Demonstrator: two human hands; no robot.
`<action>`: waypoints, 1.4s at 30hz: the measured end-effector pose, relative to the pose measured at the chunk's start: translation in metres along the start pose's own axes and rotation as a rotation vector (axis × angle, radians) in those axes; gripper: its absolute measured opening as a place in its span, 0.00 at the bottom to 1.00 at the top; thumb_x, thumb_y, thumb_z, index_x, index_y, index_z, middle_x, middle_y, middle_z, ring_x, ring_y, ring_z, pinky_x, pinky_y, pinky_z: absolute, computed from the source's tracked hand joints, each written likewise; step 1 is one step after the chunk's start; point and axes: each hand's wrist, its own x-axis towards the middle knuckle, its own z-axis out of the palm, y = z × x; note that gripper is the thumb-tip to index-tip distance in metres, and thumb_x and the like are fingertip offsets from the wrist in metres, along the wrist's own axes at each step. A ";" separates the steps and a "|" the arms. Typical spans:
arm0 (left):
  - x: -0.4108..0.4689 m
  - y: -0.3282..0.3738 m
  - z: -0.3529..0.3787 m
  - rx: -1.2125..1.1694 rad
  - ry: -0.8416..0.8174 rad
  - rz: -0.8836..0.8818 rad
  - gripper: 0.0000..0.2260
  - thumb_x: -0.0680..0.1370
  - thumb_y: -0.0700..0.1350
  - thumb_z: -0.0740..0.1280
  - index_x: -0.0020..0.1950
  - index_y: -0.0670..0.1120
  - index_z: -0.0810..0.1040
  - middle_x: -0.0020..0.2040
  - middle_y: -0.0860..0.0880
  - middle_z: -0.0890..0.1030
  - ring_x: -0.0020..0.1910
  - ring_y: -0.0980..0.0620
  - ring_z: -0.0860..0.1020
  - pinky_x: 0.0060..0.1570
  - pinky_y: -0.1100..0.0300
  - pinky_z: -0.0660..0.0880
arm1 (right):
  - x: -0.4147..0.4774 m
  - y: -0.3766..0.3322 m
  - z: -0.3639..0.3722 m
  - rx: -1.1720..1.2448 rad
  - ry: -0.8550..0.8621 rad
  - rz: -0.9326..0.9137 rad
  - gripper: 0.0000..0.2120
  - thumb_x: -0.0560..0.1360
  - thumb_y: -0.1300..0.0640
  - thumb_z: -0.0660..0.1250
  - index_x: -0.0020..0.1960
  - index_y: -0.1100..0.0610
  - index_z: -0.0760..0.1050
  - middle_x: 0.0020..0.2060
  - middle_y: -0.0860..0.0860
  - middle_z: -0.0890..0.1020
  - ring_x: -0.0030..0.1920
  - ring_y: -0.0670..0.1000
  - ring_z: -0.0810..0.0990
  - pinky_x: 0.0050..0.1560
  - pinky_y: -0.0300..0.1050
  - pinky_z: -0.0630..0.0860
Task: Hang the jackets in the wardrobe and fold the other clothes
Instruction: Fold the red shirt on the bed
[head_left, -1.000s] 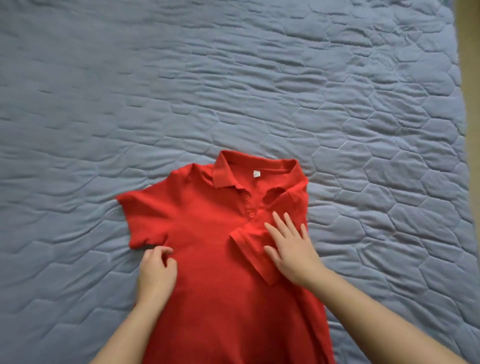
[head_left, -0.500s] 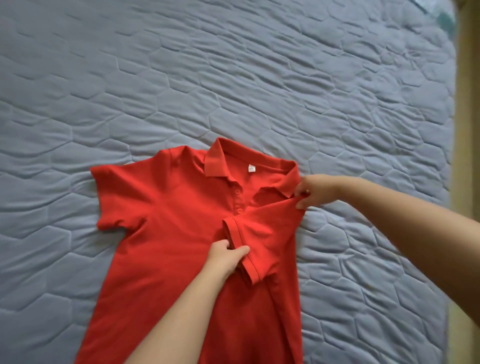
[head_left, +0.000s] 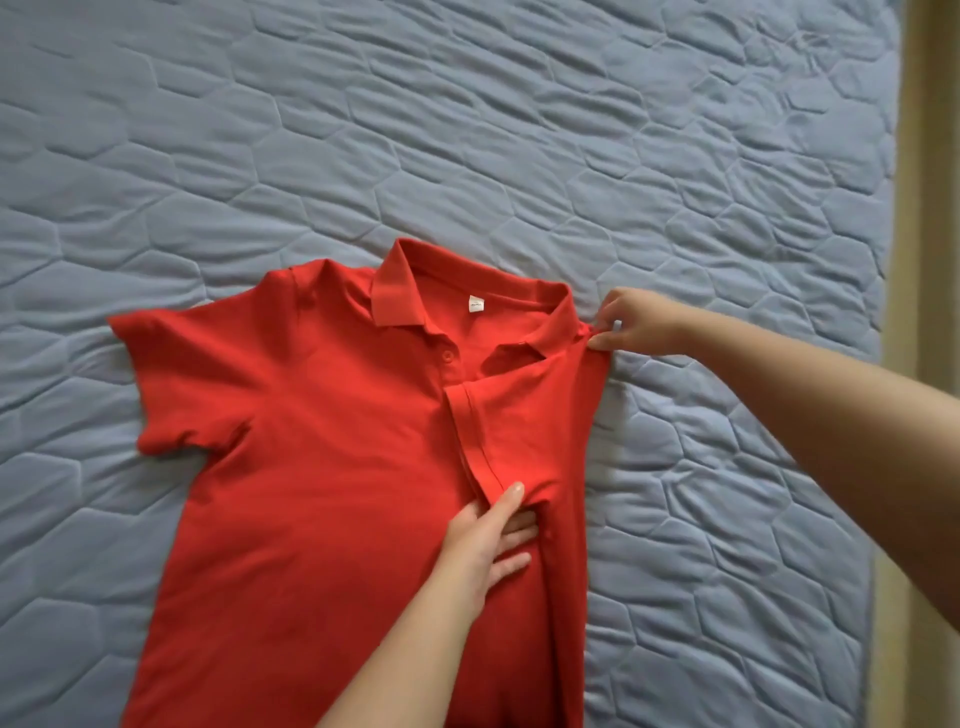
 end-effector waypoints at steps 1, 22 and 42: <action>-0.001 -0.010 0.008 0.030 -0.034 -0.024 0.08 0.76 0.50 0.68 0.52 0.48 0.77 0.48 0.47 0.83 0.46 0.52 0.82 0.41 0.58 0.76 | -0.001 0.004 0.000 -0.056 -0.025 0.020 0.11 0.74 0.54 0.71 0.50 0.63 0.81 0.53 0.60 0.76 0.51 0.55 0.75 0.55 0.44 0.69; 0.004 -0.013 0.002 0.337 -0.078 -0.107 0.11 0.81 0.47 0.56 0.43 0.47 0.75 0.38 0.49 0.81 0.31 0.55 0.80 0.31 0.65 0.71 | -0.026 -0.047 0.054 -0.215 0.504 0.127 0.13 0.73 0.57 0.63 0.57 0.56 0.74 0.57 0.55 0.75 0.58 0.59 0.73 0.52 0.53 0.67; -0.030 0.155 -0.222 -0.254 0.498 0.395 0.04 0.75 0.40 0.68 0.41 0.46 0.76 0.35 0.49 0.78 0.28 0.54 0.76 0.27 0.65 0.70 | 0.133 -0.288 0.034 0.071 0.141 -0.201 0.29 0.69 0.63 0.66 0.71 0.54 0.69 0.64 0.55 0.76 0.55 0.54 0.78 0.54 0.43 0.74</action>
